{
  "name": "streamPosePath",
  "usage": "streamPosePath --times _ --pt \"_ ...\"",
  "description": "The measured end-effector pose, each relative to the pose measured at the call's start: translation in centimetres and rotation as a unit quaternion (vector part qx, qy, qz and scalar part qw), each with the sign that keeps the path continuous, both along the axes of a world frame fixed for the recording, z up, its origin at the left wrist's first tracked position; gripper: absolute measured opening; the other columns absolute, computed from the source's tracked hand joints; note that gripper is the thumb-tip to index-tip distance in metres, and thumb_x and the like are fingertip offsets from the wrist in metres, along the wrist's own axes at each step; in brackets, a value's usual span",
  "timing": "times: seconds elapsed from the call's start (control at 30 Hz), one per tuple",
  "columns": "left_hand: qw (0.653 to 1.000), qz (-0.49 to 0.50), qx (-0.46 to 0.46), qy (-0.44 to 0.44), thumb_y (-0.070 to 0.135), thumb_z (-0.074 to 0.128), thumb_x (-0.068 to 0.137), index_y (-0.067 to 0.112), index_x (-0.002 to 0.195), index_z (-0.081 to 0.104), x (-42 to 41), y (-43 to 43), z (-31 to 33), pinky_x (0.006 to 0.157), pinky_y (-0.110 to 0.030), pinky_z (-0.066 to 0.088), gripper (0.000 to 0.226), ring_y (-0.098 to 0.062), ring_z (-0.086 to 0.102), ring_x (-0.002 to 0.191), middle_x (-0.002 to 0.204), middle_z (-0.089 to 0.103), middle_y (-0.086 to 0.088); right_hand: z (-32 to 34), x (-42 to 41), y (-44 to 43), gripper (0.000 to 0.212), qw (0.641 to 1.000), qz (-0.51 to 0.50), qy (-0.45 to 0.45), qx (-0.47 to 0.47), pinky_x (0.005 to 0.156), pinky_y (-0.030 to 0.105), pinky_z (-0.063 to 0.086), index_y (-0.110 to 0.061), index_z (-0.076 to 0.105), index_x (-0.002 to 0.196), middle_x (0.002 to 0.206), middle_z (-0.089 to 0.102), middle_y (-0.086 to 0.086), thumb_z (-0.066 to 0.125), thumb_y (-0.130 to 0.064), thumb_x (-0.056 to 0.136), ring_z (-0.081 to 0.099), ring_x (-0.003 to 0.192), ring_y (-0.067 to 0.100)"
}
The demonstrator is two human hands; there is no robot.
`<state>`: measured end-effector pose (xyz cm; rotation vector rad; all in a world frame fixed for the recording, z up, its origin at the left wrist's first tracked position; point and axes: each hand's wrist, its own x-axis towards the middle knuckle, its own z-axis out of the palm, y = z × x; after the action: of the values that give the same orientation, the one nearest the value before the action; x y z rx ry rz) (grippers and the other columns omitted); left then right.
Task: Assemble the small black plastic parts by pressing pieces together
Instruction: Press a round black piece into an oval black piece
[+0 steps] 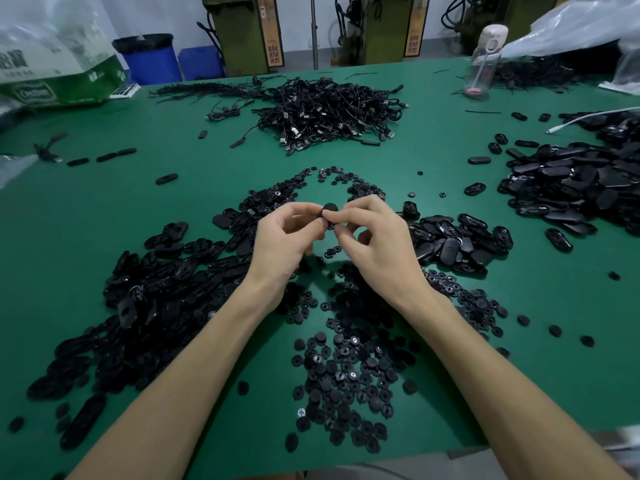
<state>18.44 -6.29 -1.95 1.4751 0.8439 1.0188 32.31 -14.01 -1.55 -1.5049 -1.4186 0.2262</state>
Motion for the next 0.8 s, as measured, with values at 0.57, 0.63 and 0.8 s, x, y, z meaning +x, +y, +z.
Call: streamPosePath --times 0.57,0.63,0.8 --pt "0.998 -0.045 0.026 0.020 0.006 0.073 0.094 0.006 0.106 0.072 0.14 -0.27 0.08 0.061 -0.025 0.054 0.011 -0.017 0.071 0.079 0.093 0.076 -0.013 0.18 0.56 0.08 0.008 0.993 -0.054 0.104 -0.010 0.072 0.012 0.050 -0.016 0.077 0.101 0.084 0.074 -0.011 0.075 -0.017 0.093 0.068 0.079 0.001" --pt "0.998 -0.045 0.024 0.020 0.006 0.073 0.094 0.005 0.106 0.072 0.14 -0.30 0.12 0.061 -0.026 0.054 0.011 -0.017 0.071 0.079 0.096 0.076 -0.017 0.21 0.63 0.04 0.009 0.991 -0.050 0.121 -0.012 0.073 0.015 0.053 -0.015 0.079 0.100 0.083 0.075 -0.010 0.076 -0.017 0.092 0.070 0.078 0.003" --pt "0.999 -0.044 0.010 0.027 -0.001 0.069 0.095 0.004 0.103 0.071 0.31 -0.20 0.11 0.063 -0.025 0.055 0.010 -0.015 0.069 0.078 0.094 0.076 -0.018 0.15 0.38 -0.06 0.008 0.993 -0.038 0.115 -0.010 0.070 0.012 0.050 -0.014 0.078 0.099 0.084 0.075 -0.009 0.076 -0.013 0.091 0.069 0.077 0.003"
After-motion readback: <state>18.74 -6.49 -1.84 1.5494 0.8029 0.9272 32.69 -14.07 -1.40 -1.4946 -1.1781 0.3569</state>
